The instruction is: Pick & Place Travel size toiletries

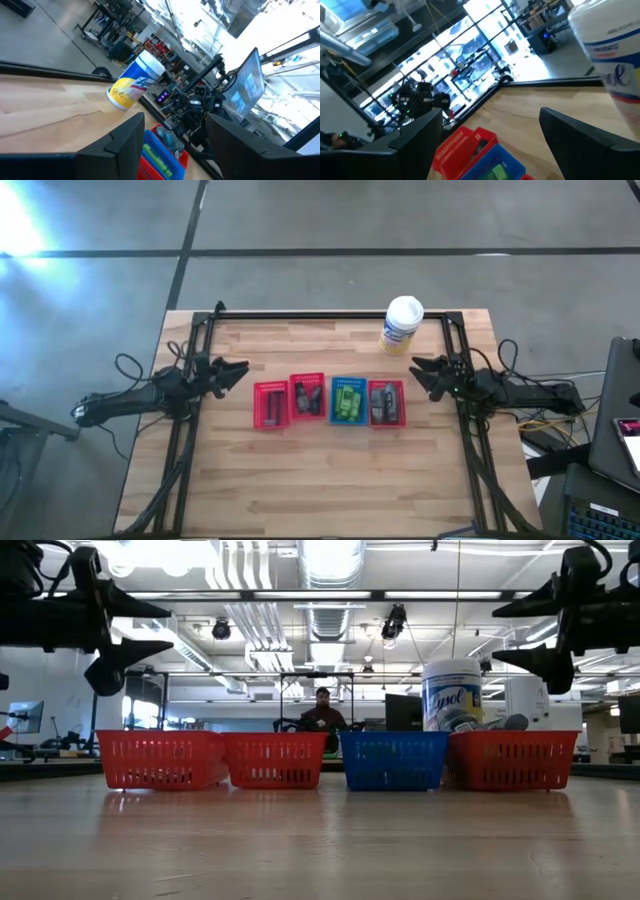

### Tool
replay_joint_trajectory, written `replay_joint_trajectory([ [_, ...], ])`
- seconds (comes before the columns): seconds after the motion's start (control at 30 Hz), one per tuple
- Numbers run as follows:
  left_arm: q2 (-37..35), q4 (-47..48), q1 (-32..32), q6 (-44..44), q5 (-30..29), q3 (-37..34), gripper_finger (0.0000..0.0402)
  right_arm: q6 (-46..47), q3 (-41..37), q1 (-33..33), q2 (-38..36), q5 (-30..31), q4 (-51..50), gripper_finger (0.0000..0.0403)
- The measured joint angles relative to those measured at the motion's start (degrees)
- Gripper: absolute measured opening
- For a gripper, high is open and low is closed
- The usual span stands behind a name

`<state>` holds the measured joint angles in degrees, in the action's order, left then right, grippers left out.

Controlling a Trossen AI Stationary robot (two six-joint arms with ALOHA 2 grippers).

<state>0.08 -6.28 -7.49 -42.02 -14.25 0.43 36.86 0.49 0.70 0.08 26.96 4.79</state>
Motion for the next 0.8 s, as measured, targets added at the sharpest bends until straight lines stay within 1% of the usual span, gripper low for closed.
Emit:
replay_joint_trajectory([
  [0.17, 0.0, 0.1, 0.1, 0.0, 0.0, 0.0, 0.0218, 0.0, 0.0, -0.6, 0.8, 0.0, 0.0, 0.0336],
  [0.43, 0.0, 0.0, 2.1, 0.0, 0.0, 0.0, 0.0218, 0.0, 0.0, -0.6, 0.8, 0.0, 0.0, 0.0358],
  [0.57, 0.0, 0.0, 2.1, 0.0, 0.0, -0.1, 0.0218, 0.0, 0.0, -0.6, 0.8, 0.1, 0.0, 0.0361],
  [0.7, 0.0, 0.1, 2.1, 0.3, 0.1, -0.1, 0.0218, 0.0, 0.0, -0.6, 0.8, 0.1, 0.0, 0.0354],
  [0.73, 0.0, 0.7, 2.1, 2.4, 1.0, -0.1, 0.0218, 0.0, 0.0, -0.6, 0.8, 0.1, 0.0, 0.0351],
  [0.8, 0.0, 2.8, 2.2, 14.0, 3.9, -0.1, 0.0218, 0.0, 0.0, -0.6, 0.8, 0.1, 0.0, 0.0345],
])
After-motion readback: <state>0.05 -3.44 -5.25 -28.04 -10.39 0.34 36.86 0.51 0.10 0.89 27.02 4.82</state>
